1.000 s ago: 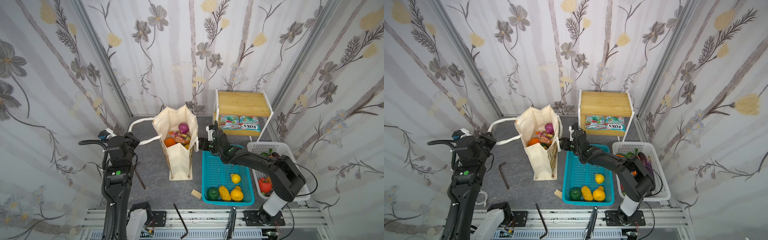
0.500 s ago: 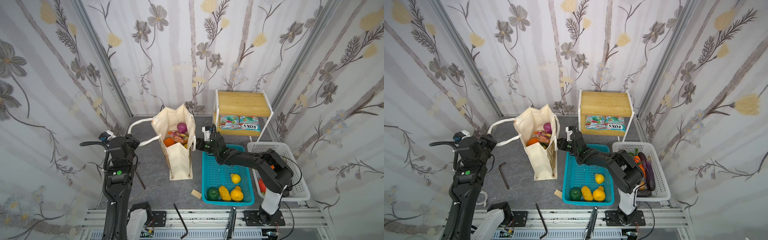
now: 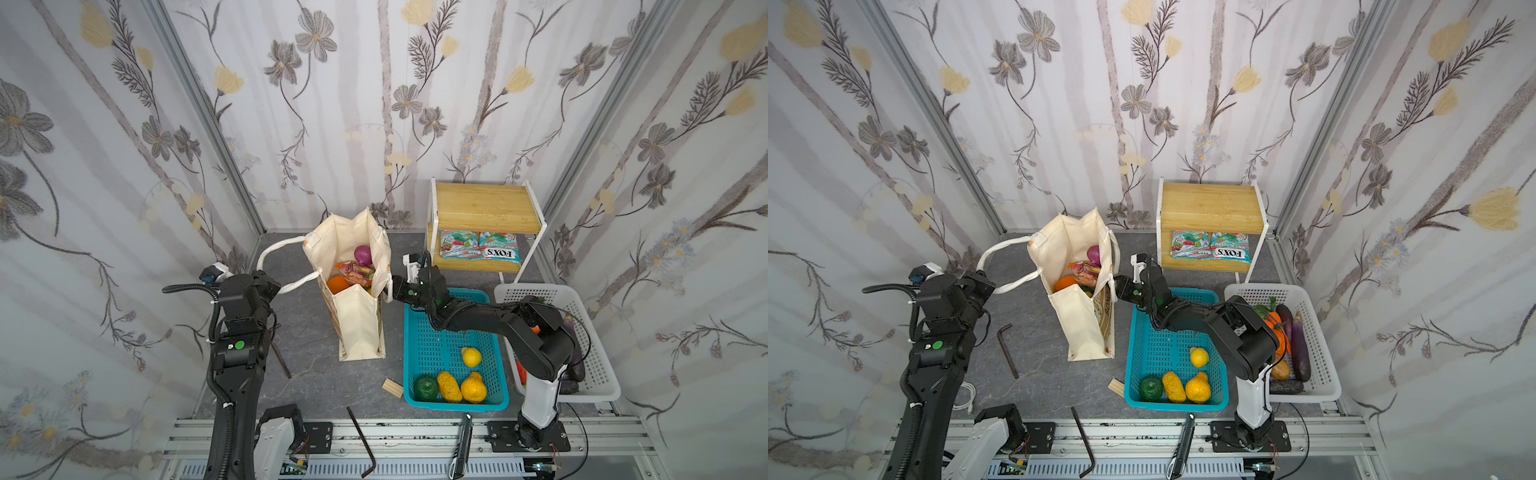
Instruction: Place the food into the grocery bag and tie it
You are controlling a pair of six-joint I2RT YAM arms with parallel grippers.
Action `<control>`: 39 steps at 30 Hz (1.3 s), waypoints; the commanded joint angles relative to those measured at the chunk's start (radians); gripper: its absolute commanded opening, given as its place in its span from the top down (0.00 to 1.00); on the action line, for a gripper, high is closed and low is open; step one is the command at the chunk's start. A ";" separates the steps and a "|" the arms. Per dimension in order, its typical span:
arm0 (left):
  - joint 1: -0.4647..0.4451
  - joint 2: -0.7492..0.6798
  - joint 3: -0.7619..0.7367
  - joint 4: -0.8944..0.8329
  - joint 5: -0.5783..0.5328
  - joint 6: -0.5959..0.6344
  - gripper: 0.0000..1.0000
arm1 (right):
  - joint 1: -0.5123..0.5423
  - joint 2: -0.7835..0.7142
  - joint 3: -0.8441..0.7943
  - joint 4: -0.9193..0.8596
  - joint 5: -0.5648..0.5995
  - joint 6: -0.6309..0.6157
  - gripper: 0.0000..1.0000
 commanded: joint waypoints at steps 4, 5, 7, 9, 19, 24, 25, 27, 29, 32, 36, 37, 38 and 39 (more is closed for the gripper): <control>0.000 0.000 -0.010 0.036 -0.015 -0.005 1.00 | 0.006 0.037 -0.001 0.161 -0.032 0.075 0.70; 0.000 -0.001 -0.011 0.036 -0.017 -0.005 1.00 | 0.007 0.045 -0.001 0.177 -0.038 0.086 0.62; 0.000 -0.002 -0.014 0.037 -0.015 -0.007 1.00 | 0.012 0.066 -0.001 0.209 -0.053 0.109 0.56; 0.000 -0.003 -0.018 0.037 -0.014 -0.008 1.00 | 0.017 0.080 0.005 0.213 -0.051 0.116 0.65; 0.000 -0.002 -0.005 0.038 -0.013 0.001 1.00 | 0.000 -0.085 -0.050 0.014 0.077 0.000 1.00; 0.001 -0.001 0.027 0.037 -0.011 0.018 1.00 | 0.003 -0.248 -0.018 -0.340 0.279 -0.168 1.00; 0.002 0.001 0.037 0.038 -0.012 0.023 1.00 | 0.004 -0.279 0.000 -0.419 0.328 -0.206 1.00; 0.002 0.004 0.058 0.037 -0.012 0.030 1.00 | 0.007 -0.329 0.036 -0.541 0.403 -0.281 1.00; 0.001 0.013 0.084 0.039 0.012 0.044 1.00 | 0.018 -0.376 0.072 -0.632 0.473 -0.352 1.00; 0.001 0.038 0.129 0.039 0.075 0.044 1.00 | 0.039 -0.437 0.141 -0.744 0.577 -0.446 1.00; -0.010 0.108 0.214 0.037 0.212 0.035 1.00 | 0.044 -0.507 0.206 -0.792 0.590 -0.522 0.98; -0.020 0.123 0.236 0.037 0.239 0.033 1.00 | 0.044 -0.513 0.229 -0.800 0.577 -0.532 0.98; -0.033 0.134 0.251 0.037 0.251 0.034 1.00 | 0.047 -0.512 0.253 -0.807 0.567 -0.537 0.98; -0.055 0.144 0.266 0.038 0.248 0.038 1.00 | 0.047 -0.509 0.278 -0.815 0.553 -0.541 0.99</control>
